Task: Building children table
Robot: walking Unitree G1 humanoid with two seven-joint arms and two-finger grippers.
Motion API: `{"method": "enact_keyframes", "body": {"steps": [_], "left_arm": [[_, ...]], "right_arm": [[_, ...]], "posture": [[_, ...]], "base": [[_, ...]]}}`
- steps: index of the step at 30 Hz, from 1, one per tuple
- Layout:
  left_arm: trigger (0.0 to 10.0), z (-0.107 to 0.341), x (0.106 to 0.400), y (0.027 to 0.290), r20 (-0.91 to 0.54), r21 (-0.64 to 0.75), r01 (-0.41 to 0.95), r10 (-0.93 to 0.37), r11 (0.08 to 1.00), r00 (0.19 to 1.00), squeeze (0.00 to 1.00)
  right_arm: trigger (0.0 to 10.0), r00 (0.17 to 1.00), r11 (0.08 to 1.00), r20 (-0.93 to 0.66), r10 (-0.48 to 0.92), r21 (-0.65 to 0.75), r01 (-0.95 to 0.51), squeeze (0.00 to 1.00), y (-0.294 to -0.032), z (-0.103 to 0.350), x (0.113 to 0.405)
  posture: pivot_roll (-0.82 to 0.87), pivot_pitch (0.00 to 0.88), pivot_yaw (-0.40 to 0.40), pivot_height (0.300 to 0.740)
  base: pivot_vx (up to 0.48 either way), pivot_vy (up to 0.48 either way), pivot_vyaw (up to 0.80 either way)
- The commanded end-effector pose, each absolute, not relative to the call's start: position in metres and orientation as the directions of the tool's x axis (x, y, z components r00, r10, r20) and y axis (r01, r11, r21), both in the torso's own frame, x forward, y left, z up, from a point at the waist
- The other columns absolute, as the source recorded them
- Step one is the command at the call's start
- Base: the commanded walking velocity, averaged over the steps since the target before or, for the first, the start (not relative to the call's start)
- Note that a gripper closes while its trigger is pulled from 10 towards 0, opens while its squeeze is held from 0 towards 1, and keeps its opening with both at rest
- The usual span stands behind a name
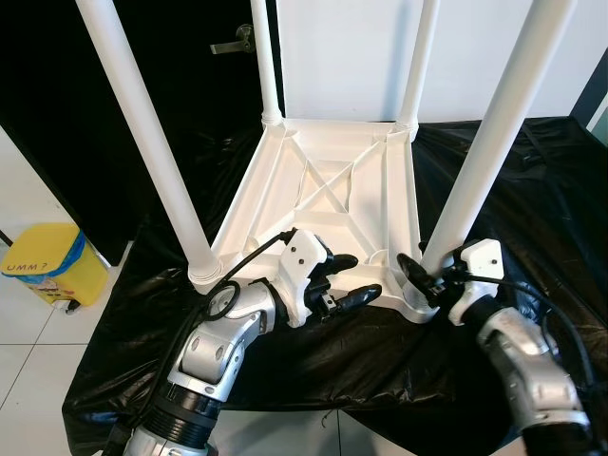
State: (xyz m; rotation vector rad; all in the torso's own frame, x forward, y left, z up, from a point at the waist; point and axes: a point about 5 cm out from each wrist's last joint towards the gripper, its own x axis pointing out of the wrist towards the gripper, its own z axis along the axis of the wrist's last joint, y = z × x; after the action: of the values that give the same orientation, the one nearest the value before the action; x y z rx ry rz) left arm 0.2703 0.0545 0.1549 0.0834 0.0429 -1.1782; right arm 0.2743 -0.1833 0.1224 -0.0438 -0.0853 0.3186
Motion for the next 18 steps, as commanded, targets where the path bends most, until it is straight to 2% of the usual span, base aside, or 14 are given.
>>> {"method": "enact_keyframes", "body": {"steps": [1,5,8,10,13,18], "left_arm": [[10.0,0.155,0.276,0.056,-0.077,0.050,0.900,-0.897,0.433,0.436,0.00],[10.0,0.156,0.277,0.056,-0.077,0.046,0.898,-0.895,0.438,0.440,0.00],[10.0,0.155,0.277,0.055,-0.082,0.047,0.900,-0.897,0.433,0.435,0.00],[10.0,0.155,0.277,0.055,-0.082,0.047,0.900,-0.897,0.433,0.435,0.00],[10.0,0.154,0.277,0.054,-0.079,0.044,0.902,-0.898,0.431,0.433,0.00],[10.0,0.154,0.275,0.051,-0.071,0.037,0.904,-0.901,0.426,0.427,0.00]], "right_arm": [[10.0,0.979,0.979,0.027,0.201,-0.030,-0.200,0.00,-0.189,0.110,0.274],[10.0,0.986,0.987,0.028,0.163,-0.015,-0.163,0.00,-0.185,0.109,0.274],[10.0,1.000,0.999,0.019,0.010,0.045,-0.011,0.00,-0.174,0.107,0.273],[10.0,1.000,0.999,0.019,0.010,0.045,-0.011,0.00,-0.174,0.107,0.273],[10.0,0.992,0.988,-0.005,-0.130,0.079,0.130,0.00,-0.165,0.106,0.269],[10.0,0.988,0.983,-0.016,-0.156,0.092,0.157,0.00,-0.154,0.105,0.266]], "posture": [[-0.16,0.000,0.047,0.740],[-0.16,0.000,0.052,0.740],[-0.17,0.000,0.056,0.740],[-0.17,0.000,0.056,0.740],[-0.17,0.000,0.055,0.740],[-0.18,0.000,0.053,0.740]], "base": [[0.000,0.000,0.00],[0.000,0.000,0.00],[0.000,0.000,0.00],[0.000,0.000,0.00],[0.000,0.000,0.00],[0.000,0.000,0.00]]}}
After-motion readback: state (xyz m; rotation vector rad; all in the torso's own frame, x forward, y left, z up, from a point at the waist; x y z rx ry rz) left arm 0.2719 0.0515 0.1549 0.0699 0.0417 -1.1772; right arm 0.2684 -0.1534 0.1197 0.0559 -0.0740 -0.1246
